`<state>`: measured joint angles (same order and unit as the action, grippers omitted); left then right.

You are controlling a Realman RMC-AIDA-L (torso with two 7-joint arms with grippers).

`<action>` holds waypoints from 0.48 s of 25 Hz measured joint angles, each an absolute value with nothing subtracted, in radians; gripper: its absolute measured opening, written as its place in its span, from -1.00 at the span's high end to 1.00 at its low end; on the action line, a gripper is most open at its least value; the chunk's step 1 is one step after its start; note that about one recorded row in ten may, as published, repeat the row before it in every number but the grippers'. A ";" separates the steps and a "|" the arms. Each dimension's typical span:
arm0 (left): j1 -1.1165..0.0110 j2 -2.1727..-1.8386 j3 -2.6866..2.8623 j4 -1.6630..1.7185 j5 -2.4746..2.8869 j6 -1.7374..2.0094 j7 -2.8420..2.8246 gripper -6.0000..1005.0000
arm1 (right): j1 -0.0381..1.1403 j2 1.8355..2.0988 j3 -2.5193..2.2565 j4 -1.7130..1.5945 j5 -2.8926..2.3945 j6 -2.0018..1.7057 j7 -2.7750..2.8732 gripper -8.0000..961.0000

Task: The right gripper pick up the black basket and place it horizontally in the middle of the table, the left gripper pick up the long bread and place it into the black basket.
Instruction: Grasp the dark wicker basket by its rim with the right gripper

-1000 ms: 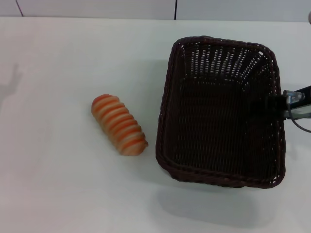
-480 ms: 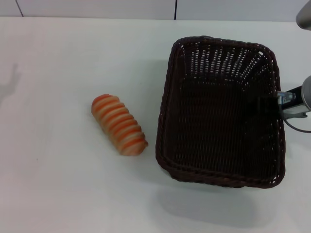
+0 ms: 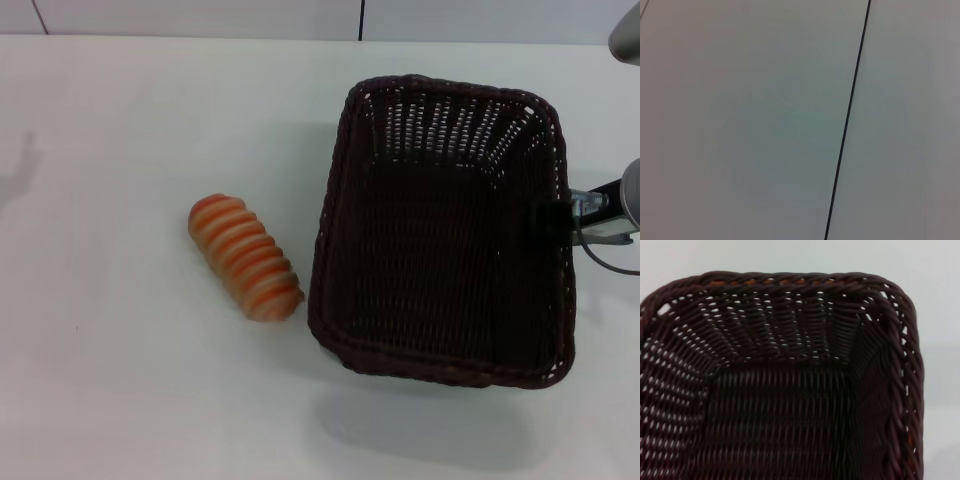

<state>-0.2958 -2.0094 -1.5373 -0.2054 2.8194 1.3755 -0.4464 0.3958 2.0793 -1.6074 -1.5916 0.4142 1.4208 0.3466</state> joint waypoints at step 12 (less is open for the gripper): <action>-0.294 -2.007 -1.649 -0.214 2.822 1.374 -0.447 -0.68 | 0.374 2.076 -1.599 -1.621 0.410 1.301 0.163 0.67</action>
<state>-0.2943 -2.0070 -1.6490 -0.2144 2.8217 1.3742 -0.4466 0.3742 2.0763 -1.5988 -1.6212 0.4099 1.3011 0.1629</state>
